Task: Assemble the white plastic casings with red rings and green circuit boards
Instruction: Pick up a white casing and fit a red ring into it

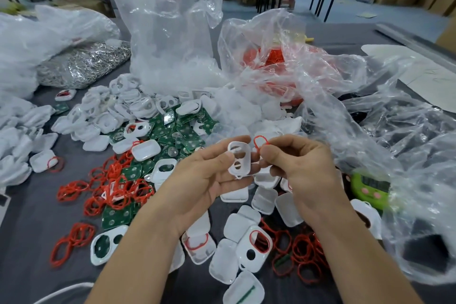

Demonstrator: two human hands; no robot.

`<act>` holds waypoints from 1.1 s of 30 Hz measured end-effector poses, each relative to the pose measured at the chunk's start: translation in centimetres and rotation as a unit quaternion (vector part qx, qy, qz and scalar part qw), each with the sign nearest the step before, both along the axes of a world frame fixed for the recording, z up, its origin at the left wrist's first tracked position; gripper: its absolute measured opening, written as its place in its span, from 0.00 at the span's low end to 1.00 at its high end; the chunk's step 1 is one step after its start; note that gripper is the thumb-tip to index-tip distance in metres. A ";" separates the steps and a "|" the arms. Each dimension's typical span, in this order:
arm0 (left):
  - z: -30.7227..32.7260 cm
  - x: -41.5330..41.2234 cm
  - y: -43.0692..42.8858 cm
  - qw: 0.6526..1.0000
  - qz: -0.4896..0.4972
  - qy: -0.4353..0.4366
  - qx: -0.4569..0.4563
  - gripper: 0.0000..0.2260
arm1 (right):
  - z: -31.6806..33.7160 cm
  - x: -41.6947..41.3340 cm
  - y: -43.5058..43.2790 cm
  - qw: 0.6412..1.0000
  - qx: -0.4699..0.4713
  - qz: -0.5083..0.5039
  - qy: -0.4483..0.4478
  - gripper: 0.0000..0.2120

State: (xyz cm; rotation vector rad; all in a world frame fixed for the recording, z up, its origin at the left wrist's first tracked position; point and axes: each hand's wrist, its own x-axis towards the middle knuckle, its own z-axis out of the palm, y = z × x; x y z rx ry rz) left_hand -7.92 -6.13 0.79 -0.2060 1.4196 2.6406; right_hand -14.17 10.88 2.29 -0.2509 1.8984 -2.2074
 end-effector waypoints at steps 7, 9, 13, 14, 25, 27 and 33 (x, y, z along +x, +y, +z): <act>0.0 -0.2 -0.4 1.000 0.005 -0.011 0.000 0.15 | -0.2 -0.1 0.1 1.000 0.007 0.011 0.010 0.09; 0.0 -0.1 -0.4 0.999 0.011 -0.023 -0.019 0.14 | -0.4 -0.1 0.1 1.000 0.014 0.019 0.006 0.06; 0.2 0.0 -0.4 0.999 0.019 -0.036 -0.030 0.14 | -0.4 0.3 0.0 0.999 0.030 0.014 0.020 0.13; 0.3 0.1 -0.3 0.998 0.021 -0.040 -0.034 0.14 | -0.3 0.3 0.0 0.999 0.035 0.009 0.030 0.13; 0.2 0.2 -0.4 0.997 0.011 -0.044 -0.060 0.13 | -0.6 0.7 -0.1 0.967 0.189 -0.029 0.167 0.23; 0.0 0.3 -0.5 0.997 0.012 -0.018 -0.079 0.20 | -0.5 0.5 0.0 0.974 0.159 -0.045 0.153 0.15; -0.1 0.4 0.0 0.953 0.142 -0.015 -0.267 0.23 | -0.4 0.5 -0.4 0.990 0.091 0.010 0.110 0.15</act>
